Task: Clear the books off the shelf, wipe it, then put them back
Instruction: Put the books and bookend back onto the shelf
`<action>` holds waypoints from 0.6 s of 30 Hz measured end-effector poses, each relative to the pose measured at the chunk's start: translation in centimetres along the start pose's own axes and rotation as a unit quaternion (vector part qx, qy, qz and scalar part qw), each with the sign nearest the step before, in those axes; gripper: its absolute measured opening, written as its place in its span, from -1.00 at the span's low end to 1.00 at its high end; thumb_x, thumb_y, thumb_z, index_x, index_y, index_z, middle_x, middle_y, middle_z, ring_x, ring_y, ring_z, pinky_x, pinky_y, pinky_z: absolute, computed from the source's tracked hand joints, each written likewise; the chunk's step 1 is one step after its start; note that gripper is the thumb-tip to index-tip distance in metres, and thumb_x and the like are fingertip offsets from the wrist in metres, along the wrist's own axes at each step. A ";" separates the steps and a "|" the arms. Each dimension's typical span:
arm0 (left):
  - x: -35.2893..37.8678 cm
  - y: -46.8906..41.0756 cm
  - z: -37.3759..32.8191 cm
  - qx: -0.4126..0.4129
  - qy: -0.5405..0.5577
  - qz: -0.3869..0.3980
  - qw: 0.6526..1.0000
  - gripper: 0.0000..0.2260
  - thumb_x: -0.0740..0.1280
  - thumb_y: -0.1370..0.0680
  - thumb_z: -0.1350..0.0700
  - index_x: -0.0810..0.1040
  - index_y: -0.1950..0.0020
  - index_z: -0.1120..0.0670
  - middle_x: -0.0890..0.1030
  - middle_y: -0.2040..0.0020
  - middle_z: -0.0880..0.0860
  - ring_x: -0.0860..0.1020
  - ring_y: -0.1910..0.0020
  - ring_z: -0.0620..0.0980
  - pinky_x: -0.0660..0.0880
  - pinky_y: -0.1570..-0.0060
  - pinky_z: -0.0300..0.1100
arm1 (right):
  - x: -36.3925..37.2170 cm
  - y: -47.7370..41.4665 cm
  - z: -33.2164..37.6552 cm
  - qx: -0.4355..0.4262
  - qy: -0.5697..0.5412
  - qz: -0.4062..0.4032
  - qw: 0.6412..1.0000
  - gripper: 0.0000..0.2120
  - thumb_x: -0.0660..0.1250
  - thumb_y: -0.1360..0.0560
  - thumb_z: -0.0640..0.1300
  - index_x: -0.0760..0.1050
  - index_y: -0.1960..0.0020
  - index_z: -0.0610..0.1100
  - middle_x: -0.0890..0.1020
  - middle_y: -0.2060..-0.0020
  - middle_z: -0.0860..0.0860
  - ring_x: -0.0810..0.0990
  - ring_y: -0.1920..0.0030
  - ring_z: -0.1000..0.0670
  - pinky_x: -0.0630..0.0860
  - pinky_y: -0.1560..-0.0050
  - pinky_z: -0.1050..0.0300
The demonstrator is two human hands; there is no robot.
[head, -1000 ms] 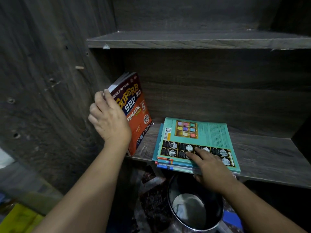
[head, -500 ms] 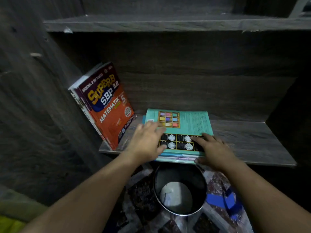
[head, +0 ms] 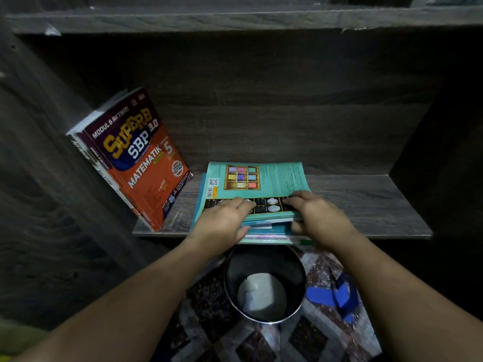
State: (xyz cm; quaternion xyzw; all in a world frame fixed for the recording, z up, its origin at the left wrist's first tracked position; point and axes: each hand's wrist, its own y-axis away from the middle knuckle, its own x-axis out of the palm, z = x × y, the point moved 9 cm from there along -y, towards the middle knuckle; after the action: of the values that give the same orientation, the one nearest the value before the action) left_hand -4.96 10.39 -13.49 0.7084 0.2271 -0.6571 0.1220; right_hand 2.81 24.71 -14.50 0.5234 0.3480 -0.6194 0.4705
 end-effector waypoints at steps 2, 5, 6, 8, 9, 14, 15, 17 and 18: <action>0.2 0.0 -0.5 0.004 -0.014 0.000 1.000 -0.55 0.21 -0.61 0.03 0.23 -0.50 -0.01 0.36 -0.40 -0.03 0.39 -0.32 0.00 0.44 -0.19 -0.08 | -0.7 0.1 -0.6 0.043 0.004 -0.027 0.999 -0.45 0.33 -0.50 -0.24 0.33 -0.46 -0.02 0.25 -0.48 -0.09 0.34 -0.40 -0.16 0.43 -0.30 -0.06; 0.1 0.0 -0.8 -0.020 -0.009 -0.010 1.000 -0.53 0.18 -0.60 0.11 0.20 -0.51 -0.01 0.35 -0.39 -0.02 0.38 -0.30 0.02 0.42 -0.17 -0.09 | -2.2 0.2 -0.2 0.065 0.006 -0.082 0.995 -0.50 0.25 -0.53 -0.29 0.36 -0.43 0.01 0.37 -0.39 -0.10 0.41 -0.31 -0.18 0.47 -0.21 -0.05; -0.4 -0.1 -0.8 -0.031 -0.004 -0.026 0.999 -0.52 0.19 -0.59 0.12 0.19 -0.51 -0.02 0.36 -0.38 -0.02 0.39 -0.29 0.02 0.41 -0.17 -0.09 | -3.0 0.4 0.5 0.053 -0.001 -0.109 0.993 -0.52 0.25 -0.53 -0.30 0.38 -0.42 -0.02 0.40 -0.36 -0.09 0.41 -0.30 -0.17 0.47 -0.18 -0.03; -2.0 -0.3 -1.0 -0.052 -0.005 -0.065 0.997 -0.51 0.21 -0.59 0.10 0.18 -0.50 -0.02 0.37 -0.37 -0.02 0.43 -0.24 0.03 0.43 -0.14 -0.06 | -5.0 1.0 2.4 0.011 -0.020 -0.181 0.983 -0.56 0.29 -0.51 -0.30 0.43 -0.38 -0.10 0.42 -0.34 -0.13 0.41 -0.32 -0.19 0.47 -0.17 -0.04; -2.8 -0.3 -0.8 -0.065 -0.008 -0.082 0.994 -0.51 0.22 -0.59 0.07 0.17 -0.50 -0.03 0.36 -0.37 -0.01 0.47 -0.20 0.05 0.46 -0.11 -0.04 | -5.9 1.5 3.4 -0.016 -0.036 -0.223 0.974 -0.58 0.33 -0.48 -0.33 0.48 -0.33 -0.15 0.45 -0.33 -0.17 0.45 -0.30 -0.21 0.50 -0.14 -0.08; -5.2 0.1 1.6 -0.109 -0.010 -0.139 0.984 -0.60 0.27 -0.58 0.07 0.35 -0.42 0.02 0.42 -0.37 0.01 0.60 0.01 0.17 0.50 0.04 0.01 | -8.6 3.0 4.2 -0.026 -0.214 -0.335 0.917 -0.60 0.34 -0.54 -0.17 0.40 -0.36 -0.08 0.50 -0.29 -0.06 0.56 -0.15 -0.14 0.55 -0.06 -0.09; -5.4 0.4 2.2 -0.116 0.002 -0.147 0.982 -0.63 0.29 -0.57 0.10 0.40 -0.37 0.06 0.46 -0.33 0.03 0.61 0.06 0.19 0.51 0.08 0.02 | -8.2 2.6 3.8 -0.009 -0.205 -0.311 0.928 -0.57 0.33 -0.55 -0.11 0.34 -0.39 -0.03 0.49 -0.29 -0.05 0.56 -0.12 -0.15 0.55 -0.04 -0.08; -6.1 1.1 3.4 -0.141 0.022 -0.168 0.975 -0.71 0.30 -0.56 0.13 0.43 -0.28 0.11 0.52 -0.20 0.08 0.61 0.14 0.22 0.54 0.17 0.03 | -6.3 1.7 3.7 -0.006 -0.131 -0.231 0.964 -0.55 0.31 -0.55 -0.06 0.29 -0.40 0.00 0.49 -0.27 -0.06 0.56 -0.12 -0.16 0.53 -0.03 -0.05; -6.5 1.6 4.1 -0.161 0.032 -0.184 0.969 -0.75 0.29 -0.56 0.13 0.42 -0.22 0.12 0.54 -0.11 0.10 0.61 0.18 0.21 0.56 0.21 0.04 | -4.8 1.3 4.0 -0.021 -0.091 -0.177 0.980 -0.55 0.31 -0.55 -0.05 0.30 -0.40 -0.01 0.49 -0.28 -0.05 0.54 -0.16 -0.13 0.51 -0.06 -0.01</action>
State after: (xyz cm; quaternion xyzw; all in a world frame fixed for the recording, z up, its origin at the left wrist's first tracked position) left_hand -8.00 6.00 -7.67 0.6459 0.4604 -0.6000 0.1039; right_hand 2.76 21.69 -8.86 0.3847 0.4044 -0.7303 0.3940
